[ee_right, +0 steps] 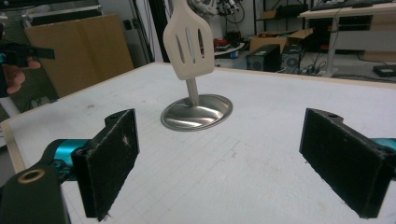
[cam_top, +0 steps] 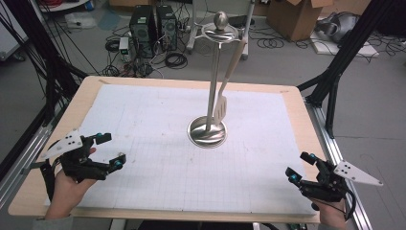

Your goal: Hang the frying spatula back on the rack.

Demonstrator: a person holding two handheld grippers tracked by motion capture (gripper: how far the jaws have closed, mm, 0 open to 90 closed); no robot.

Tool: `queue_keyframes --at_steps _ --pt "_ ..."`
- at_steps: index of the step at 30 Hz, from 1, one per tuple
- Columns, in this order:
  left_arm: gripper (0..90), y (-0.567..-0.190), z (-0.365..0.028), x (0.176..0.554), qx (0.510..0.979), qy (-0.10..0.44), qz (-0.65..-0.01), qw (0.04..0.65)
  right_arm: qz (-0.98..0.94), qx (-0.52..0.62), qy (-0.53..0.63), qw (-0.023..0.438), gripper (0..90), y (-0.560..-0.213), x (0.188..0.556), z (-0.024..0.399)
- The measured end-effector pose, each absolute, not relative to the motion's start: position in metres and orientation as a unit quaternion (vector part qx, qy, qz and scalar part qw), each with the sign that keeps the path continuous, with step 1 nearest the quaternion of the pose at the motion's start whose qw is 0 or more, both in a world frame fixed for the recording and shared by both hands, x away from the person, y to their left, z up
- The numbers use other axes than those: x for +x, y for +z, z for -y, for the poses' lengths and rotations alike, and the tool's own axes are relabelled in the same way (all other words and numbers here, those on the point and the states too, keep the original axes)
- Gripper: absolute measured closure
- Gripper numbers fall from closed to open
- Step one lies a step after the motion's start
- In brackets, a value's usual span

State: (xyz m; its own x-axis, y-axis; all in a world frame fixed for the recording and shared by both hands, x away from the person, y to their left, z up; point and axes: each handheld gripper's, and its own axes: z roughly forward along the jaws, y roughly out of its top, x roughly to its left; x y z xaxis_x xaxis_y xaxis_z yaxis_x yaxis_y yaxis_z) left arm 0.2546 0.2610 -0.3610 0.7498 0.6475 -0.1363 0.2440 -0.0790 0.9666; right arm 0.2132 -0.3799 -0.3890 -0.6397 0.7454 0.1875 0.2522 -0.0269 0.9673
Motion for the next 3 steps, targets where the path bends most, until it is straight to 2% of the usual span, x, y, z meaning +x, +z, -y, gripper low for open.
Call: queue_keyframes --at_steps 3 --pt "1.8 -0.3614 -0.2604 0.2544 0.715 0.167 -0.314 0.602 -0.674 0.369 0.609 0.198 11.1 -0.3894 0.215 0.3756"
